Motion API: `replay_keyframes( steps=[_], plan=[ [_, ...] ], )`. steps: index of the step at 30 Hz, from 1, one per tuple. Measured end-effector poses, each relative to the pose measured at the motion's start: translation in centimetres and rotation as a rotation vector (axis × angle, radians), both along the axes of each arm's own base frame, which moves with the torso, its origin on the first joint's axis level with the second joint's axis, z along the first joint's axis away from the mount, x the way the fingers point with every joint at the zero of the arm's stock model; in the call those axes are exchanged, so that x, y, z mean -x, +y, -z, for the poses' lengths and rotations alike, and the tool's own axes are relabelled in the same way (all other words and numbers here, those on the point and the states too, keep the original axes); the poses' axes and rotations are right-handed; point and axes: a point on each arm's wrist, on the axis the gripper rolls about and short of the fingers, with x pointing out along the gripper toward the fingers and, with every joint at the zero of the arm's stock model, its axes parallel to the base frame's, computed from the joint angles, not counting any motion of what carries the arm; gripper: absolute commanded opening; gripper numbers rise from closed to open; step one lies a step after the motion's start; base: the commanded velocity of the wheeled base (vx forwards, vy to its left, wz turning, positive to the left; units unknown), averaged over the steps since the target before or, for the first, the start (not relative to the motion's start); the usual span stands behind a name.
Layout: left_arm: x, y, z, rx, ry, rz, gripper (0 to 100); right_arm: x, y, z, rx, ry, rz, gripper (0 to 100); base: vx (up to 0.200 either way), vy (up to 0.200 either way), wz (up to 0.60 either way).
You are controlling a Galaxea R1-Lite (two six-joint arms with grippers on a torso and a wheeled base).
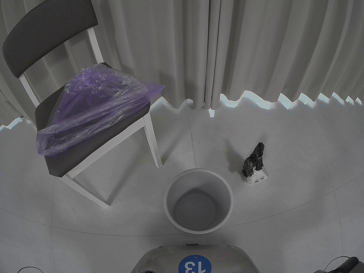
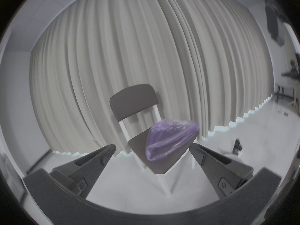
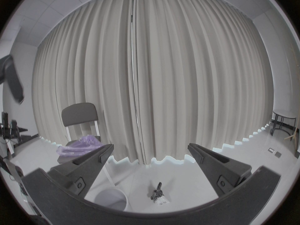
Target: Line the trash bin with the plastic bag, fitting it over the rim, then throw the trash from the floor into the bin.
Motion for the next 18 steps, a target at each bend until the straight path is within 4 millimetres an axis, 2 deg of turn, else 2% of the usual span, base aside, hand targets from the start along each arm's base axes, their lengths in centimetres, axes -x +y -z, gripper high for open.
replay_keyframes(
  steps=[4, 9, 14, 18],
  plan=[
    [-1.7, 0.1, -1.3, -0.052, 0.119, -0.073, 100, -2.4, 0.0, -1.6, -0.032, 0.03, -0.01, 100, 0.0, 0.0, 0.0],
    [-4.0, 0.3, -1.2, -0.065, 0.253, -0.114, 100, -5.1, -0.4, -2.1, -0.1, 0.093, 0.017, 100, 0.0, 0.0, 0.0],
    [-6.3, 0.5, -0.8, -0.063, 0.366, -0.135, 100, -6.6, -0.9, -2.1, -0.139, 0.141, -0.036, 100, 0.0, 0.0, 0.0],
    [-8.2, 0.7, -0.4, -0.044, 0.441, -0.142, 100, -7.0, -1.1, -2.3, -0.184, 0.159, -0.074, 100, 0.0, 0.0, 0.0]
  ],
)
